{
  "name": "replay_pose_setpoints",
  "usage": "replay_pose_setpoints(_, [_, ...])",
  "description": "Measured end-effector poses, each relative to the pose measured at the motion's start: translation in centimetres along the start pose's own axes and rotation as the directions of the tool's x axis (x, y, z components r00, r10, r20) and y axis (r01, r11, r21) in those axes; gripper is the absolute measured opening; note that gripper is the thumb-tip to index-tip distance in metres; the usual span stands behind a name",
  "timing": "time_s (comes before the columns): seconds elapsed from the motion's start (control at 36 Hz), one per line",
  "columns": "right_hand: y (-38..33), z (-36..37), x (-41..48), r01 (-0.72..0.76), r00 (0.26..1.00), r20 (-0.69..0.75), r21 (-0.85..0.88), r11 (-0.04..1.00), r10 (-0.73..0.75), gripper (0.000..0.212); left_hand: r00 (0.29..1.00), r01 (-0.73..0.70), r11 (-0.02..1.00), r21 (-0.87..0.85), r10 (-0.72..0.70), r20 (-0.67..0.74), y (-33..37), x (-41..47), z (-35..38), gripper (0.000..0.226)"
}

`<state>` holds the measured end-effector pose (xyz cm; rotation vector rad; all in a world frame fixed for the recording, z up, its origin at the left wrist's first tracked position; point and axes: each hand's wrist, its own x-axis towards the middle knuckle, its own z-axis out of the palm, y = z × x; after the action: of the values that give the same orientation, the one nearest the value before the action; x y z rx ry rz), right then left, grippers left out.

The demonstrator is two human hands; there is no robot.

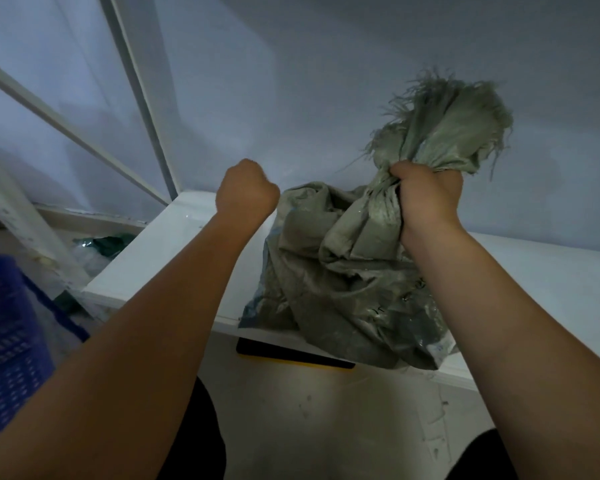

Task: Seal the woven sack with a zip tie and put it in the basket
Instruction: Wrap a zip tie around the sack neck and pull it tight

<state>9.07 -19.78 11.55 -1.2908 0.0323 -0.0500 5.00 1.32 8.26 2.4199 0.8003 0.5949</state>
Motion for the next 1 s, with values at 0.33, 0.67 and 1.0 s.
replay_pose_setpoints(0.33, [0.4, -0.5, 1.2, -0.049, 0.995, -0.086, 0.104, 0.993, 0.058, 0.026, 0.989, 0.111, 0.94, 0.321, -0.074, -0.125, -1.2, 0.1, -3.6, 0.01])
replay_pose_setpoints(0.67, [0.6, -0.3, 0.9, -0.036, 0.997, -0.068, 0.122, 0.992, 0.044, 0.025, 0.956, -0.275, 0.928, -0.252, 0.236, -0.174, 2.0, -0.2, -1.8, 0.021])
replay_pose_setpoints(1.0, [-0.2, 0.0, -0.4, 0.057, 0.997, 0.045, 0.119, 0.991, -0.063, 0.033, 0.965, -0.255, 0.915, -0.313, 0.26, -0.027, 3.9, -1.8, -0.1, 0.013])
